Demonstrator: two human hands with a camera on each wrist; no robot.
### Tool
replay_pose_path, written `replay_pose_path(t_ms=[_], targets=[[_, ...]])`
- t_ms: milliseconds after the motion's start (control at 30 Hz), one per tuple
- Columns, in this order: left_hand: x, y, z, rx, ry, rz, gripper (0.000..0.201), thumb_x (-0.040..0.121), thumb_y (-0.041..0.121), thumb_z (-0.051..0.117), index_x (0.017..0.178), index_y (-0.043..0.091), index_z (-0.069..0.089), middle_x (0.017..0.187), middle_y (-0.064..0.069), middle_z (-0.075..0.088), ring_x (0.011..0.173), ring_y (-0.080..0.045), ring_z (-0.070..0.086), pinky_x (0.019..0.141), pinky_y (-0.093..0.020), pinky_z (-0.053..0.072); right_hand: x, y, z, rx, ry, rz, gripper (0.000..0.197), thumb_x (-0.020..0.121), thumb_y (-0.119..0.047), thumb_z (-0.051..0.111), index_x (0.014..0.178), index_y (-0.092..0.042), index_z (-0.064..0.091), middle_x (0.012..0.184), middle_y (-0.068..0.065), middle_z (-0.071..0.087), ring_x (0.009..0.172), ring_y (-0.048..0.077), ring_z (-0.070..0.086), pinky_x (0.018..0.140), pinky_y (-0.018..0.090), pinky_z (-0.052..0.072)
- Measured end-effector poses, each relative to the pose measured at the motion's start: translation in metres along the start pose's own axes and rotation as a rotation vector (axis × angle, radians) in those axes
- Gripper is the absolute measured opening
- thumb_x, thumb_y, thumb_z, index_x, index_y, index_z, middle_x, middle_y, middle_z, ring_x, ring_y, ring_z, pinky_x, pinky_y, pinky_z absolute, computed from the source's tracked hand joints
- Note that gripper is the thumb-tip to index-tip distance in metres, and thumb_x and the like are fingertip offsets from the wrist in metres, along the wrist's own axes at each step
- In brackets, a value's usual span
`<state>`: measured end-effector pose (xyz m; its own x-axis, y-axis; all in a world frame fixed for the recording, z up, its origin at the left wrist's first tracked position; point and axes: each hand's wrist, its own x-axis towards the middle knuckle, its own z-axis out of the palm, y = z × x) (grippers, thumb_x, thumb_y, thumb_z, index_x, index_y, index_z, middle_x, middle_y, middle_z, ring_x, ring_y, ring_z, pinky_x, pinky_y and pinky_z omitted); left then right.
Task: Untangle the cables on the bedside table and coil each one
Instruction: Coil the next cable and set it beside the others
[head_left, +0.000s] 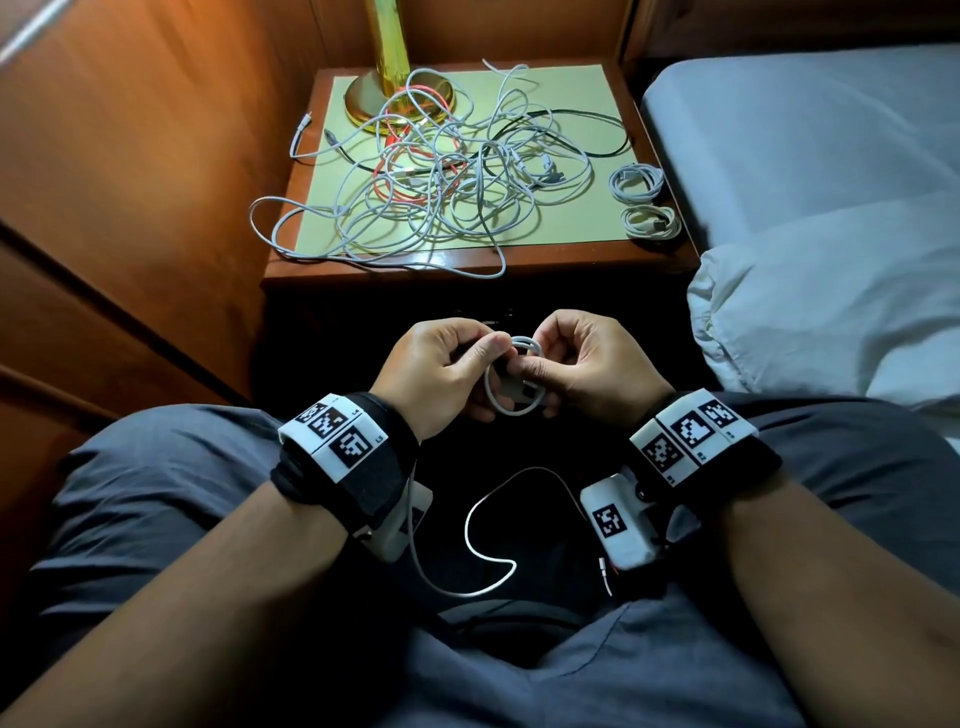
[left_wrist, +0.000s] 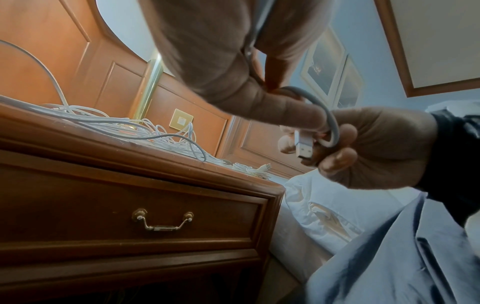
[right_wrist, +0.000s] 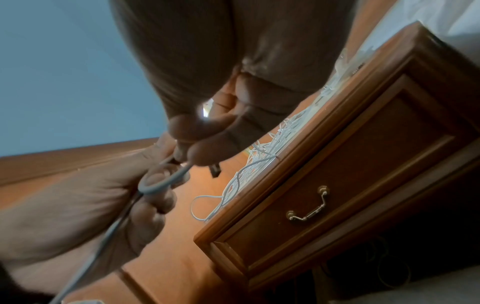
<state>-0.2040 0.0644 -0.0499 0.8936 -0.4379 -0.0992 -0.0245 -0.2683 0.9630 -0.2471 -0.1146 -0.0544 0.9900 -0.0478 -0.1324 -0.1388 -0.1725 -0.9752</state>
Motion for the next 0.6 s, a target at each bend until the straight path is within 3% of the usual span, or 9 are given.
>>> replay_pose_path(t_ms=[100, 267, 433, 600], targets=[[0.001, -0.001, -0.002, 0.011, 0.027, 0.032, 0.02, 0.098, 0.024, 0.062, 0.087, 0.01, 0.073, 0.074, -0.015, 0.071, 0.061, -0.029, 0.073, 0.056, -0.041, 0.061, 0.002, 0.001, -0.002, -0.007, 0.001, -0.006, 0.022, 0.084, -0.007, 0.078, 0.086, 0.002, 0.058, 0.065, 0.011, 0.06, 0.048, 0.019, 0.06, 0.043, 0.027, 0.049], [0.002, 0.003, -0.005, 0.018, 0.026, 0.074, 0.017, 0.099, 0.02, 0.06, 0.093, 0.008, 0.071, 0.07, -0.008, 0.07, 0.068, -0.023, 0.075, 0.059, -0.039, 0.062, 0.001, -0.003, -0.006, 0.071, -0.035, -0.004, 0.021, 0.087, -0.005, 0.074, 0.094, 0.008, 0.059, 0.072, 0.017, 0.064, 0.059, 0.024, 0.062, 0.047, 0.027, 0.052], [0.003, 0.001, -0.006, 0.007, 0.018, 0.123, 0.016, 0.1, 0.018, 0.058, 0.089, 0.02, 0.069, 0.066, -0.008, 0.07, 0.066, -0.026, 0.072, 0.061, -0.039, 0.062, 0.003, -0.006, -0.012, -0.019, -0.039, -0.045, 0.018, 0.079, -0.013, 0.083, 0.083, -0.008, 0.066, 0.065, 0.012, 0.064, 0.051, 0.023, 0.059, 0.045, 0.027, 0.048], [0.006, 0.0, -0.006, 0.004, 0.026, 0.16, 0.017, 0.1, 0.017, 0.058, 0.088, 0.019, 0.07, 0.063, -0.006, 0.064, 0.061, -0.021, 0.068, 0.059, -0.037, 0.06, 0.003, -0.006, -0.013, -0.106, -0.041, -0.055, 0.017, 0.078, -0.022, 0.085, 0.079, -0.01, 0.072, 0.061, 0.002, 0.066, 0.046, 0.015, 0.057, 0.046, 0.025, 0.045]])
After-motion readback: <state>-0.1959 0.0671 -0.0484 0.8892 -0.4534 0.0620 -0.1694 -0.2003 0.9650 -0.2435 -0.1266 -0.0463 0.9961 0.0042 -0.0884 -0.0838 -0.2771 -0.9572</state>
